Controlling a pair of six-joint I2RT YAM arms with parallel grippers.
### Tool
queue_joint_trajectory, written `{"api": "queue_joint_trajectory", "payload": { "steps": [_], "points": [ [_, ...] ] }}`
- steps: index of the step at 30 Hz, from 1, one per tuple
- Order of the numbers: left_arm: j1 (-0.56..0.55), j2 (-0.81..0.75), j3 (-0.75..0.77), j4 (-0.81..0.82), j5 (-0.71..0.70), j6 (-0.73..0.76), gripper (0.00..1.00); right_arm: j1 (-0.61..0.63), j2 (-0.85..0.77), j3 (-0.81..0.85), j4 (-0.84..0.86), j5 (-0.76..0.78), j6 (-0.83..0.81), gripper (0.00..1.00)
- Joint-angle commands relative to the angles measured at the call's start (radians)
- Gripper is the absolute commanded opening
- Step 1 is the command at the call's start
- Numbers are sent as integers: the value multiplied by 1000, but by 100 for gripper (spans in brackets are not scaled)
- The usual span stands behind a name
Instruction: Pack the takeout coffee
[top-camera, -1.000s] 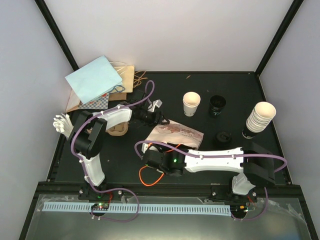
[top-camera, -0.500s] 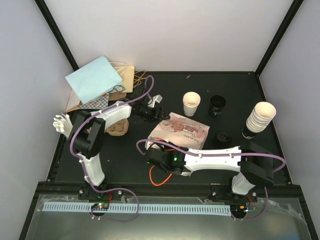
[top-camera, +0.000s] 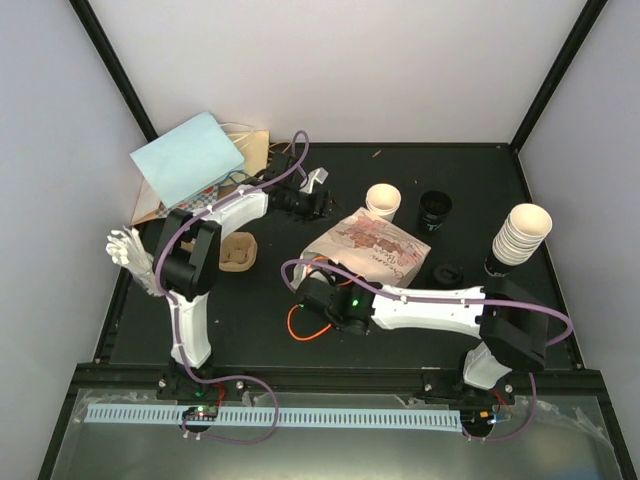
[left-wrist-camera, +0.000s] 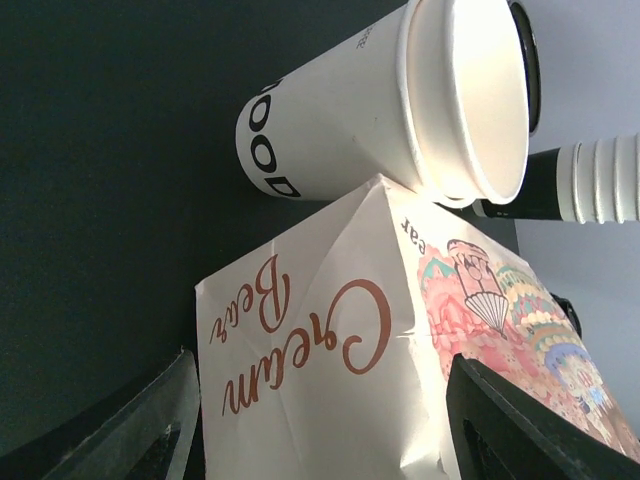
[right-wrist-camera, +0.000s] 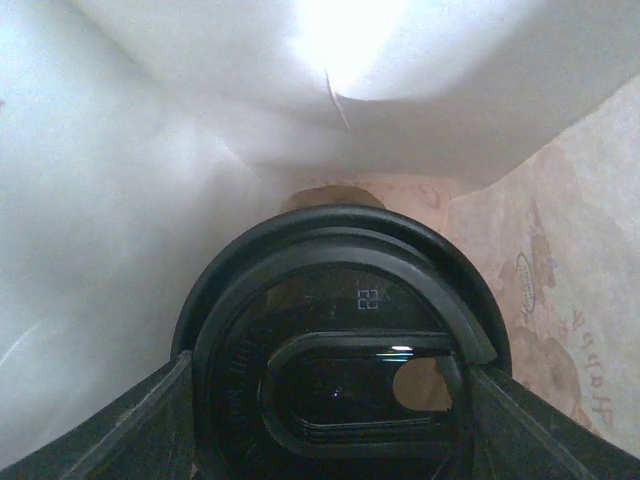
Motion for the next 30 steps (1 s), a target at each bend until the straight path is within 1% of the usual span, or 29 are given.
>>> {"api": "queue_joint_trajectory", "payload": {
  "steps": [1, 3, 10, 15, 17, 21, 24, 28, 30],
  "points": [
    [-4, -54, -15, -22, -12, 14, 70, -28, -13, 13, 23, 27, -17, 48],
    [-2, -138, -76, -14, -62, 17, 71, -35, -13, 16, 23, 24, -17, 48],
    [29, -474, -345, -13, -263, 0, 82, -49, -20, 15, 26, 10, -14, 47],
    [46, -748, -525, -56, -369, -8, 84, -51, -19, 15, 25, 12, -13, 47],
    [47, -856, -596, -69, -378, -22, 84, -53, -20, 16, 24, 15, -13, 47],
    [45, -1052, -730, -99, -332, -50, 83, -57, -24, 18, 19, 14, -12, 47],
    [45, -1211, -812, -100, -304, -40, 82, -57, -26, 21, 14, 8, -6, 47],
    [45, -1356, -908, -71, -316, -14, 82, -57, -26, 22, 9, 7, -4, 47],
    [44, -1391, -948, -47, -313, -8, 83, -57, -25, 25, 7, 8, -4, 47]
  ]
}}
